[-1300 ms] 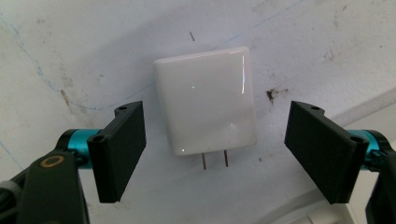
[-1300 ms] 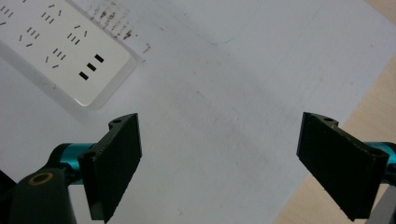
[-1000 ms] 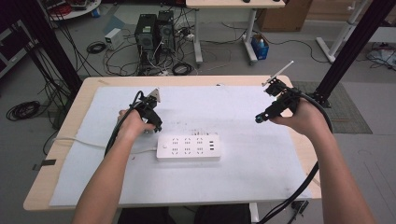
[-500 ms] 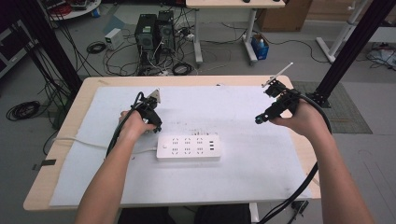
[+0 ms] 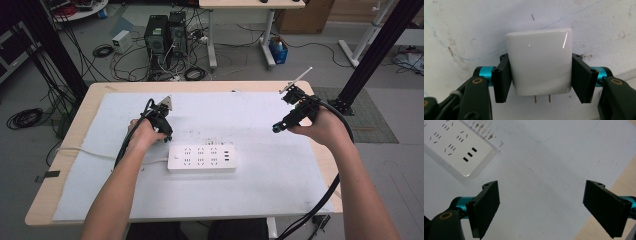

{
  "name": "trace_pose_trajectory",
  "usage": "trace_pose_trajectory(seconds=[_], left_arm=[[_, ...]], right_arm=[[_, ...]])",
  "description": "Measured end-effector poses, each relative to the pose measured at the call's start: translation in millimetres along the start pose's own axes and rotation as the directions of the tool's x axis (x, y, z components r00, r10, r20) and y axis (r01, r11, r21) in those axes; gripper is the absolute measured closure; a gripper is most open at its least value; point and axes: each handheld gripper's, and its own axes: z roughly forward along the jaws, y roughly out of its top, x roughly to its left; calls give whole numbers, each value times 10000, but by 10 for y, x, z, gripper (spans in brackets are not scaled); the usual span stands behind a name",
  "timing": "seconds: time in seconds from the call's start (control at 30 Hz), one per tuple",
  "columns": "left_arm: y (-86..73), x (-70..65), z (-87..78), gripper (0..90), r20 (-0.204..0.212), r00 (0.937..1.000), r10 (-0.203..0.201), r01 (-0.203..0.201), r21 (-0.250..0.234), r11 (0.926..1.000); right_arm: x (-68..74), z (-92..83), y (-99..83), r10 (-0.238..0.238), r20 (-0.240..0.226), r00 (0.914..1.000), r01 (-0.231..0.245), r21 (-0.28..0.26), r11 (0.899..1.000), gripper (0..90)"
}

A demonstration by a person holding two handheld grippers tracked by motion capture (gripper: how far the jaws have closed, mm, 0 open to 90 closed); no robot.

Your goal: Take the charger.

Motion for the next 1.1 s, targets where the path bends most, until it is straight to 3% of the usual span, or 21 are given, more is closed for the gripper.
trace_pose_trajectory(seconds=[0.17, 0.33, 0.43, 0.47, 0.5, 0.6, 0.7, 0.73, 0.93, 1.03, 1.1], left_arm=[[-5, 0, -15, 414, -159, 9999, 50, -51, -65, 10000], [-36, -6, -110, 418, -94, 9998, 149, -154, -499, 9986], [-95, 14, -315, 419, -30, 9989, 474, -475, -954, 9943], [-95, 14, -315, 419, -30, 9989, 474, -475, -954, 9943], [-137, 25, -453, 419, 88, 9979, 647, -630, -1292, 9896], [-205, 16, -662, 420, 92, 9935, 1132, -1101, -1686, 9795], [-281, -3, -886, 420, 183, 9863, 1641, -1561, -2209, 9627], [-281, -3, -886, 421, 183, 9863, 1641, -1561, -2209, 9627], [-446, -74, -1361, 421, -19, 9752, 2213, -2141, -2611, 9413], [-487, -98, -1460, 421, -41, 9721, 2345, -2269, -2682, 9362], [-540, -127, -1567, 421, -80, 9667, 2559, -2474, -2875, 9253]], right_arm=[[-13, 5, -19, -4, -8, 10000, 4, 35, 10000, 134], [-13, 7, -27, 43, 37, 10000, -43, 93, 9999, 134], [-8, 3, -21, 108, 33, 9999, -109, 86, 9999, 134], [-8, 3, -21, 108, 33, 9999, -109, 86, 9999, 134], [-6, 5, -15, 189, 27, 9998, -189, 103, 9998, 134], [-14, 11, -10, 291, 47, 9996, -292, 151, 9995, 135], [-21, 15, -5, 436, 68, 9990, -437, 211, 9988, 134], [-20, 17, -3, 480, 77, 9988, -482, 252, 9985, 135], [8, -3, 50, 467, 132, 9988, -471, 318, 9984, 135], [27, -11, 73, 475, 155, 9987, -480, 343, 9983, 135], [50, -15, 104, 411, 191, 9990, -417, 319, 9986, 135]])
